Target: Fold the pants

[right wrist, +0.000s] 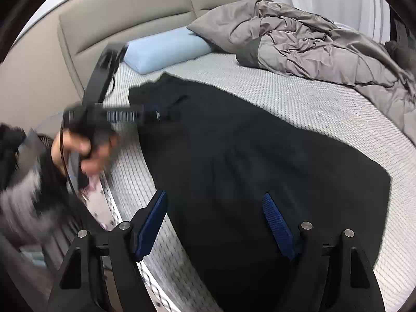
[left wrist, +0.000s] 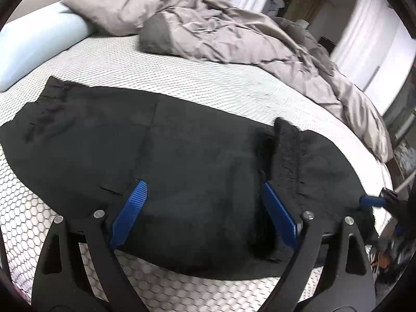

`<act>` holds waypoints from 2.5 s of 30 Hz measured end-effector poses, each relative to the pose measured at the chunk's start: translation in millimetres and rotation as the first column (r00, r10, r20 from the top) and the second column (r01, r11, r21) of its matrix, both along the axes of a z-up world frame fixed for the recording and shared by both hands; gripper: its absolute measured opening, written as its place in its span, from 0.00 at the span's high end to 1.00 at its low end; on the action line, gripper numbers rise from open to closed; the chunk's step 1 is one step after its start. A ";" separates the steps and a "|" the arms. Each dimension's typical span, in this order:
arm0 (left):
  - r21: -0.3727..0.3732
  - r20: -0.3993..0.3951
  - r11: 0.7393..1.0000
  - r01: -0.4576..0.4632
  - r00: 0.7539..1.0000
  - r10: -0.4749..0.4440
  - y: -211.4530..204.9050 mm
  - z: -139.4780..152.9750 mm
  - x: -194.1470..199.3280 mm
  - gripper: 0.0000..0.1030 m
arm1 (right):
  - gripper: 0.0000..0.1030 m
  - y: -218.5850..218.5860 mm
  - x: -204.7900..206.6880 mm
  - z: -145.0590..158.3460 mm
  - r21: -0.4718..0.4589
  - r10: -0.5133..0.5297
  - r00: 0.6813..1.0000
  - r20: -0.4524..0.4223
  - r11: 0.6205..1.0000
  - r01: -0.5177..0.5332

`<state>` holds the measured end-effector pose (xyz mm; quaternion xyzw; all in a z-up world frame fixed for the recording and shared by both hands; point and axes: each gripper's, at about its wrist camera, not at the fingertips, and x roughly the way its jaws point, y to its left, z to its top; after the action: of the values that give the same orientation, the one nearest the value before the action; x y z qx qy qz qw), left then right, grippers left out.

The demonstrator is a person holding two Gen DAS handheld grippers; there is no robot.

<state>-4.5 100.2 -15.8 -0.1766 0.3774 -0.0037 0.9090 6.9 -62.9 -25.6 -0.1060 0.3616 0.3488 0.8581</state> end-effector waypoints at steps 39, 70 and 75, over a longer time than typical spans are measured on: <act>0.034 -0.205 0.815 0.578 0.802 -0.560 -319.0 -11.2 103.4 0.17 | 0.74 -160.6 -41.2 -72.8 0.213 -0.330 0.893 -0.306 0.890 0.403; 0.152 0.001 0.824 0.545 0.834 -0.552 -183.7 45.2 20.2 0.13 | 0.30 -208.5 -34.3 -47.6 0.378 -0.377 0.875 -0.303 0.795 0.474; -0.085 -0.055 0.969 0.231 0.970 -0.236 -65.6 35.6 107.1 0.15 | 0.23 -190.4 24.4 -34.6 0.370 -0.353 0.893 -0.280 0.819 0.440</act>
<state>102.6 34.5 19.7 -0.1664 0.4245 -0.1200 0.8819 31.3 -253.2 -60.1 0.1960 0.3752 0.2404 0.8735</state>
